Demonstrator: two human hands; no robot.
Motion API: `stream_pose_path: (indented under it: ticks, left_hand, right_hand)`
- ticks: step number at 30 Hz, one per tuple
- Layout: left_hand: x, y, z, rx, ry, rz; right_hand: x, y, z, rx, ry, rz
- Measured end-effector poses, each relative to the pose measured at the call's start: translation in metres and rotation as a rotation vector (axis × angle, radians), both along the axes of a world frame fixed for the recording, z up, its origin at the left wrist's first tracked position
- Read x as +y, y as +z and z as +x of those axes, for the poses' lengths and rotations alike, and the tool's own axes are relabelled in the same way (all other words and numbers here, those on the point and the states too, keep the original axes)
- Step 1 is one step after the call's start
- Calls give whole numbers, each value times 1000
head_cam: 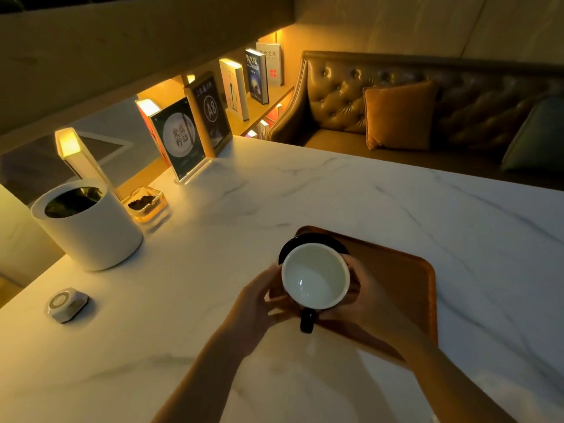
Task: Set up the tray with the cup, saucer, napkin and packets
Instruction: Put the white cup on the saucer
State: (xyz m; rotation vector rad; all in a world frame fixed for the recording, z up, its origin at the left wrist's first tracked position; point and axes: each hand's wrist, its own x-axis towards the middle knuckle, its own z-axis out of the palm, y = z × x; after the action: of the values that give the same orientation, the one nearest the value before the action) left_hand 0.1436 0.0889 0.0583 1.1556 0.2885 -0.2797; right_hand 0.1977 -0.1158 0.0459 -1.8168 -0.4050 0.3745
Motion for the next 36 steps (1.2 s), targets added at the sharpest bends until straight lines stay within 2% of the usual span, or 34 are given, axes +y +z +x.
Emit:
stream_pose_path:
  ticks: [3,13,23,30,36]
  left_hand:
    - [7,8,28,-25,-23,98]
    - [16,19,99,24,-27,202]
    - [9,-16,106,94,-25,190]
    - [7,-25,109,117,-29,187]
    - [7,-27,108,109,-43,201]
  right_hand:
    - [2,3,17,14,-57,20]
    - [9,4,70,71,-105,-38]
    - [12,-34,75,127,-136,-108]
    - [10,-40,76,103,-144,-239]
    - [10,-39,78,119,-126,-246]
